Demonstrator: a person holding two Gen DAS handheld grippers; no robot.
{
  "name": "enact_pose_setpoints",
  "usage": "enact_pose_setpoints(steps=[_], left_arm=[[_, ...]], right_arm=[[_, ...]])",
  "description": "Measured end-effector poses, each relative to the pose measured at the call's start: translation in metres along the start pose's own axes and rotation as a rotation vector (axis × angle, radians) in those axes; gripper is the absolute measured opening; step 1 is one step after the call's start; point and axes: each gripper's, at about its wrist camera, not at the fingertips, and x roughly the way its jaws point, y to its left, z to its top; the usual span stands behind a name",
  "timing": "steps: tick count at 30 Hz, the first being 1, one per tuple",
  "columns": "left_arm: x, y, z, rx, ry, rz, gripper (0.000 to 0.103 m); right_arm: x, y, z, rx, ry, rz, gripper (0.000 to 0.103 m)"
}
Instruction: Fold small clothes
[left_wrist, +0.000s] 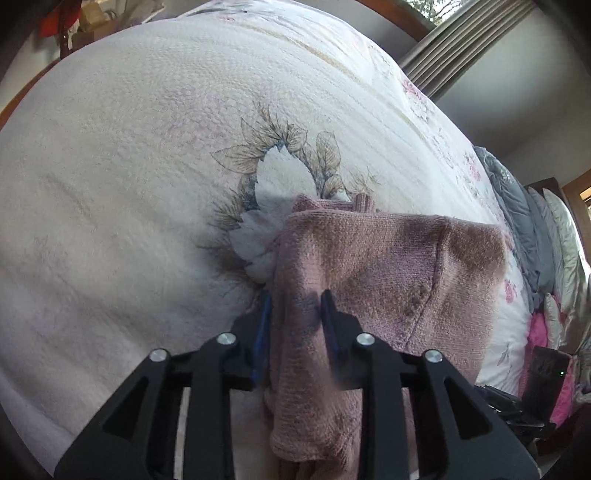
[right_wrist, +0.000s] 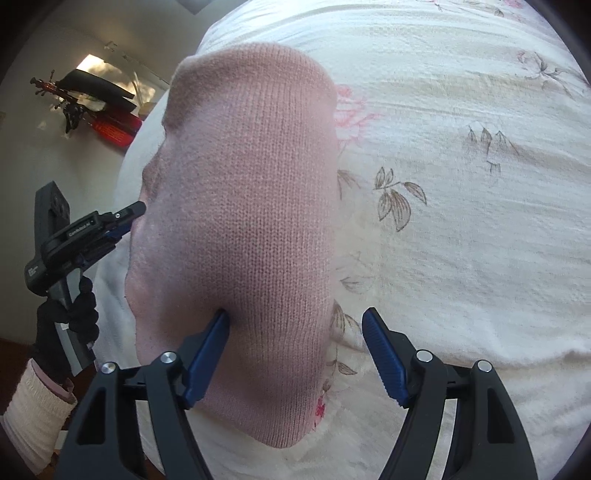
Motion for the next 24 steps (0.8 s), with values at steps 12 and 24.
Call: enact_pose_setpoints(steps=[12, 24], left_arm=[[0.029, 0.011, -0.029, -0.020, 0.158, -0.112, 0.064], [0.089, 0.001, -0.008, -0.005, 0.287, -0.333, 0.073]], right_arm=[[-0.001, -0.020, 0.007, 0.071, -0.031, 0.126, 0.075], [0.034, -0.024, 0.030, 0.097, 0.013, 0.299, 0.093]])
